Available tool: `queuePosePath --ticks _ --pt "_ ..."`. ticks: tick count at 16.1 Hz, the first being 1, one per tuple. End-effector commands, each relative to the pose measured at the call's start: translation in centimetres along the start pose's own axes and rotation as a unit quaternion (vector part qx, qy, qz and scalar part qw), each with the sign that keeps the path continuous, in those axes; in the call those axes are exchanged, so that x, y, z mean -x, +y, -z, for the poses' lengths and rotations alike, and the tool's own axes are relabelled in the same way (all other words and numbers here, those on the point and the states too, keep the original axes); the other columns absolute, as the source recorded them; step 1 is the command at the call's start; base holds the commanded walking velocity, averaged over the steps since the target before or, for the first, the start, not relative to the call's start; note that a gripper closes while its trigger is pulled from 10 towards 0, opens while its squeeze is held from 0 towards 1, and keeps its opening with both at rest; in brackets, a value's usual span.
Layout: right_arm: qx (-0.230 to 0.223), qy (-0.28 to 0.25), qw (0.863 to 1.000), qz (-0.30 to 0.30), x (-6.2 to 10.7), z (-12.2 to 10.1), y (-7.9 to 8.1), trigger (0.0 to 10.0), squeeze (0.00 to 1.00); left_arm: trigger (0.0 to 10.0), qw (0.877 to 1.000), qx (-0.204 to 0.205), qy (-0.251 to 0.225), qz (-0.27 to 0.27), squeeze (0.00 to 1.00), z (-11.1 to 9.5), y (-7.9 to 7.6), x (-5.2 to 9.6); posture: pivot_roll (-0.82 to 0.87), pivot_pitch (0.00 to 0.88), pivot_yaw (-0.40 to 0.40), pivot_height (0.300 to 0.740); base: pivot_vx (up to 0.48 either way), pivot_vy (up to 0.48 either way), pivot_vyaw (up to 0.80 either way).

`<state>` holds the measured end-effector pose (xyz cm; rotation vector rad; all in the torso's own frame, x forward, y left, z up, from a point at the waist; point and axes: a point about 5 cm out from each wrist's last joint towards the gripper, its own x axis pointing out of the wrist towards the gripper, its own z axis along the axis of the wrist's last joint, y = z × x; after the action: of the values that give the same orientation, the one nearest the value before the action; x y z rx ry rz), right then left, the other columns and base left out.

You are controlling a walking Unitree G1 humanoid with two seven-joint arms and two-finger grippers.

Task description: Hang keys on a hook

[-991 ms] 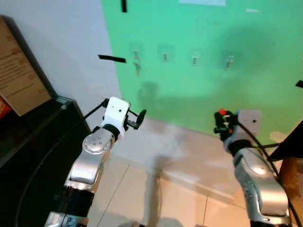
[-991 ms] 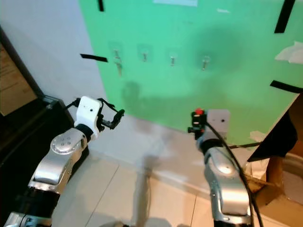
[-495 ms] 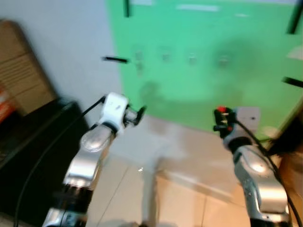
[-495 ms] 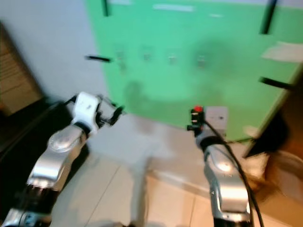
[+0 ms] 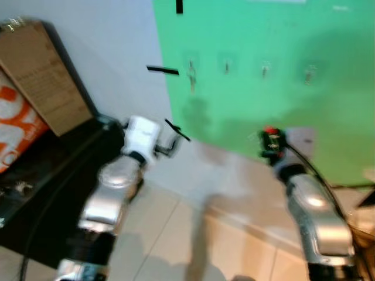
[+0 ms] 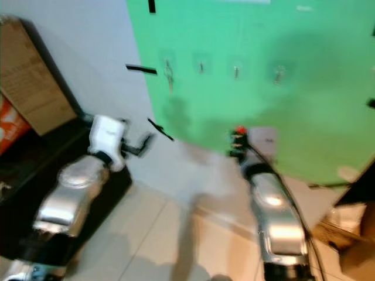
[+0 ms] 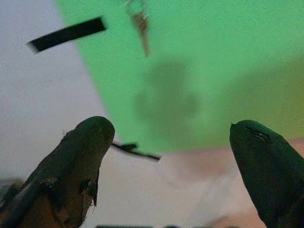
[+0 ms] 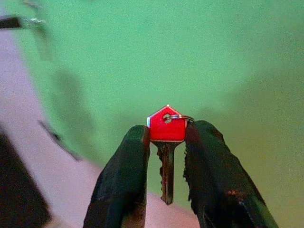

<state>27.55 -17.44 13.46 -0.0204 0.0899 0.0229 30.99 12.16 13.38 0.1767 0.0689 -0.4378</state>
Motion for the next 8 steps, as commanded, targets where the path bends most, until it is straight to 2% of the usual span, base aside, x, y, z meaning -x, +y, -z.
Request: queuePosePath --ticks 1,5,8 --pt "-0.004 -0.016 1.0 -0.013 -0.14 -0.63 0.84 10.0 0.0 10.0 1.0 -0.011 0.003 -0.016 0.0 -0.08 1.24 0.38 -0.09 0.0 0.104 0.74 0.296 0.0 0.0" --pt "0.015 -0.021 0.999 -0.021 -0.28 -0.84 1.04 10.0 0.0 10.0 1.0 -0.01 0.002 -0.013 0.0 -0.07 1.11 0.27 -0.09 0.0 0.104 0.74 0.301 0.0 0.0" --pt "0.026 -0.035 0.999 -0.027 -0.41 -1.35 1.24 10.0 0.0 10.0 1.0 -0.006 0.002 -0.011 0.0 0.08 0.95 0.29 -0.09 0.0 0.092 0.74 0.303 0.0 0.76"
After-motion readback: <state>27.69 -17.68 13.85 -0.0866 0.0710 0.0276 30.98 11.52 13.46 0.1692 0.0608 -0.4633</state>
